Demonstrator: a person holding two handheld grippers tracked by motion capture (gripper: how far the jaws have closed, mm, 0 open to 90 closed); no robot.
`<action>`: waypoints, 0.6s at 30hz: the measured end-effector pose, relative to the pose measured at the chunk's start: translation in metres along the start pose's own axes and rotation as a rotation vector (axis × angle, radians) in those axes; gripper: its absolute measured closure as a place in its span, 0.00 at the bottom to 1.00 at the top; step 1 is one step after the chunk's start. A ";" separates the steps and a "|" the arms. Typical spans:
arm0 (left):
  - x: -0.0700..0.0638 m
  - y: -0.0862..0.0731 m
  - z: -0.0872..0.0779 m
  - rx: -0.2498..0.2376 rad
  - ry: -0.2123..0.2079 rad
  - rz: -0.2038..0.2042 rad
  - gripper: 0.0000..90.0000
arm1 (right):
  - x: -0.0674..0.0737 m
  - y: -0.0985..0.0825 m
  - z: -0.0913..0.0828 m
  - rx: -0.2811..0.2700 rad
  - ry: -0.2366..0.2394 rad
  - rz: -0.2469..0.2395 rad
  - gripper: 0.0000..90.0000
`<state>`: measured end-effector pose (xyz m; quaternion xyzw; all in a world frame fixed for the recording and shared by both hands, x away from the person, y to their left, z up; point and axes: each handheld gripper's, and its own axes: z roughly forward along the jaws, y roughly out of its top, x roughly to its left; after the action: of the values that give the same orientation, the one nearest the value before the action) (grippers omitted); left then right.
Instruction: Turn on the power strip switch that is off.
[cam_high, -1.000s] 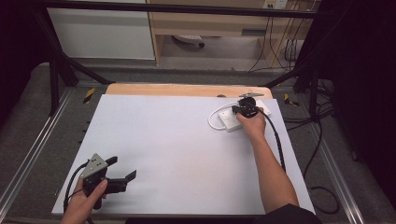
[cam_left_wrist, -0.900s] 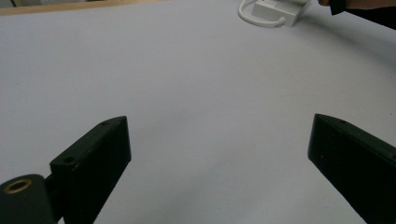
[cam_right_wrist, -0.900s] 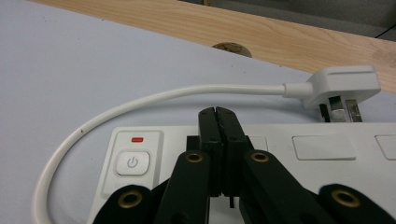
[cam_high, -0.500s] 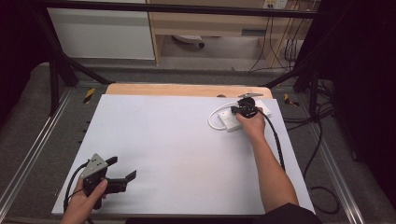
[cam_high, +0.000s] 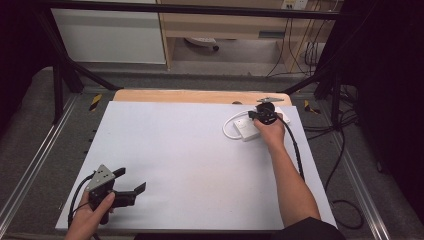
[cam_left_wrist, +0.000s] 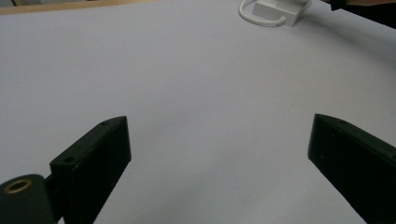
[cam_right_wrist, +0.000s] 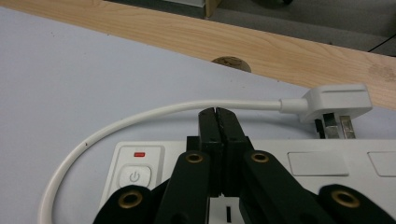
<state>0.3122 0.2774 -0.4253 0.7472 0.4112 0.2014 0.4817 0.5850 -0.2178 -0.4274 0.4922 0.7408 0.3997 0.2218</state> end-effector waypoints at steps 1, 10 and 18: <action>0.000 0.000 0.000 0.000 0.000 0.000 0.07 | 0.000 0.000 -0.001 -0.003 0.000 0.001 1.00; 0.000 0.000 0.000 0.002 0.001 0.002 0.07 | -0.002 0.001 -0.003 -0.009 0.007 0.013 1.00; 0.000 0.000 0.000 0.004 0.000 0.003 0.07 | -0.002 0.003 -0.005 -0.019 0.010 0.012 0.98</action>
<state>0.3124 0.2773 -0.4256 0.7488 0.4103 0.2012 0.4800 0.5839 -0.2211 -0.4224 0.4925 0.7352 0.4103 0.2204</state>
